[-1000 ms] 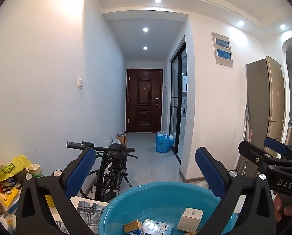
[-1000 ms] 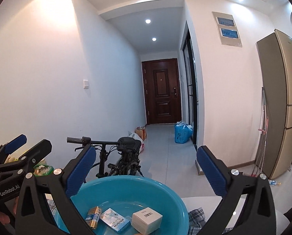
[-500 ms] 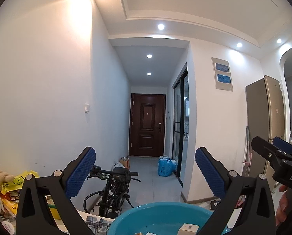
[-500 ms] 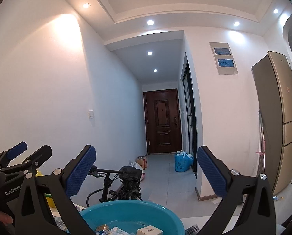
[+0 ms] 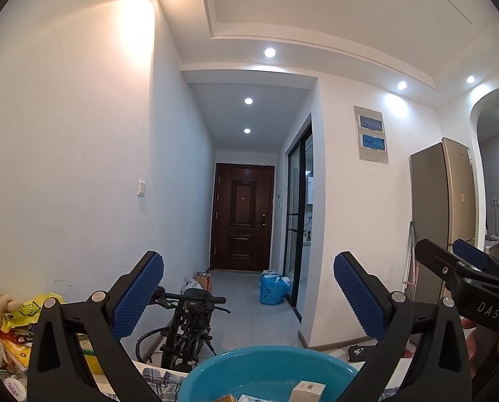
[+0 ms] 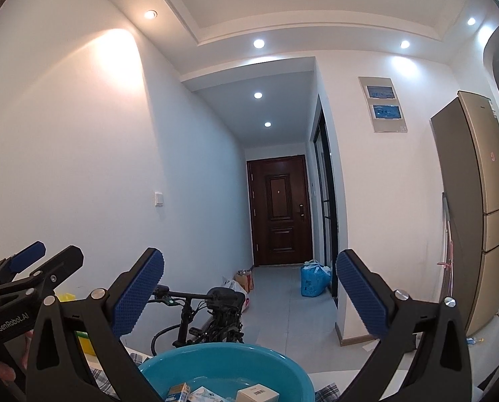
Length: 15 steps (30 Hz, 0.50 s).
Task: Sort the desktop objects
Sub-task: 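Raise both open tools up and back away from the basin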
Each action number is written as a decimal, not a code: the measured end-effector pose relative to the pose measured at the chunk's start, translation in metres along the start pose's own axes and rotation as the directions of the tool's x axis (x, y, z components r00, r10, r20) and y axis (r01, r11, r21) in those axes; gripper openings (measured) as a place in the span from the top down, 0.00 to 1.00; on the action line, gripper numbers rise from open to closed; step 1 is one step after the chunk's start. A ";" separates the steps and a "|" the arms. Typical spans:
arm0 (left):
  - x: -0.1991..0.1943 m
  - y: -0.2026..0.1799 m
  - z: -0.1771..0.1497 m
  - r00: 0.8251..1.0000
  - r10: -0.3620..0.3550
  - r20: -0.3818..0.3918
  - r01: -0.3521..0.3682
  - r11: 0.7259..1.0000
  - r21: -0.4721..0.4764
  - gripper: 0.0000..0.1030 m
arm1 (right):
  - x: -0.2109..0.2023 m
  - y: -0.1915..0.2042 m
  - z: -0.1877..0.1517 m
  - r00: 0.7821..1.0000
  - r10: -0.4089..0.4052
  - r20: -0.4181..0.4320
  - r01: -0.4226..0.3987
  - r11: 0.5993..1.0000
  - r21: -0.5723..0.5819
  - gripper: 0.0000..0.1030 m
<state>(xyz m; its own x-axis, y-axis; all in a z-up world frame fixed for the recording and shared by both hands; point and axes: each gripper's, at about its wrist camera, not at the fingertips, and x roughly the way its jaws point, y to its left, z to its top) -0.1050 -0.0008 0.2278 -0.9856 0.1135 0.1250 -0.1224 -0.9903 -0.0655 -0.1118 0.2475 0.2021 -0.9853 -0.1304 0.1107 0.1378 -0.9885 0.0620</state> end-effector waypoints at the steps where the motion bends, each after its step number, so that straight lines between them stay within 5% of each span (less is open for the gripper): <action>1: -0.006 0.001 0.003 1.000 -0.002 0.015 0.002 1.000 -0.001 0.00 | -0.004 0.000 0.002 1.000 0.000 0.008 0.000 1.000 0.000 0.00; 9: -0.037 0.002 0.017 0.996 -0.003 0.084 0.003 1.000 0.002 0.00 | -0.029 0.004 0.013 0.998 -0.001 0.059 0.002 1.000 -0.003 0.00; 15: -0.038 0.001 0.027 0.999 0.004 0.051 -0.004 1.000 0.007 0.00 | -0.042 0.012 0.023 0.996 -0.047 0.069 0.052 0.997 -0.063 0.00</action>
<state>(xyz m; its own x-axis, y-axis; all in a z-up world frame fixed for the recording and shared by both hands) -0.0643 -0.0087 0.2496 -0.9788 0.1058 0.1751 -0.1176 -0.9913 -0.0585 -0.0666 0.2428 0.2211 -0.9813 -0.0778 0.1759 0.0799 -0.9968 0.0050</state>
